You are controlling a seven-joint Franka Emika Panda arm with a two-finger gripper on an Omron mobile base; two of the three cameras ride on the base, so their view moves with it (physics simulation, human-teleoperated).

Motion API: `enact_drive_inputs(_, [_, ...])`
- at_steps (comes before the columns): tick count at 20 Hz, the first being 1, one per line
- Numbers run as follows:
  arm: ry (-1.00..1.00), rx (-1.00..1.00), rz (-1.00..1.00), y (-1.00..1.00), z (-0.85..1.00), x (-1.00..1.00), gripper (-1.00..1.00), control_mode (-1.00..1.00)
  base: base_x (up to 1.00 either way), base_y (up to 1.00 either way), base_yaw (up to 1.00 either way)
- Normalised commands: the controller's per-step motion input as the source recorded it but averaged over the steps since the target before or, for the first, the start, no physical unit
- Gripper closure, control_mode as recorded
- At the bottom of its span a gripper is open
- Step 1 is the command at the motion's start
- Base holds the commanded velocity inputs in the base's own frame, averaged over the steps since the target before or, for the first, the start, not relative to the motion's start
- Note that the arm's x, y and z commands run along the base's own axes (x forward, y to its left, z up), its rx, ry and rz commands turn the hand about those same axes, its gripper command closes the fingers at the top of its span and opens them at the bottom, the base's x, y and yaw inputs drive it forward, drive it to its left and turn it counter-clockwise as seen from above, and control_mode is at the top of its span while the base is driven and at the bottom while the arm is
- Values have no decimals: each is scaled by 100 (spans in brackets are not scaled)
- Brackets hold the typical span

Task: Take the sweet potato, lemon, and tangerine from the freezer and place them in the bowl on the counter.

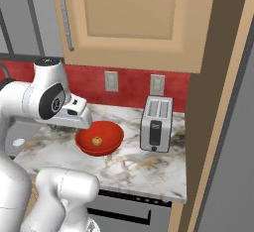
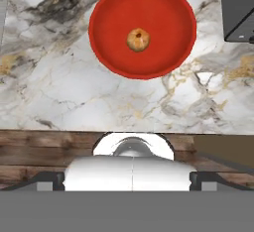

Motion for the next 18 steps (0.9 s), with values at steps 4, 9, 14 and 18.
enact_drive_inputs(4, [0,-1,0,0,14,-65,-100,-100,0,0,0])
enact_drive_inputs(9, [0,0,0,0,3,-66,-100,-100,0,0,0])
enact_drive_inputs(14, [0,0,0,0,5,-54,-100,-100,0,0,0])
enact_drive_inputs(18, [0,0,0,0,2,-32,-100,-100,0,0,0])
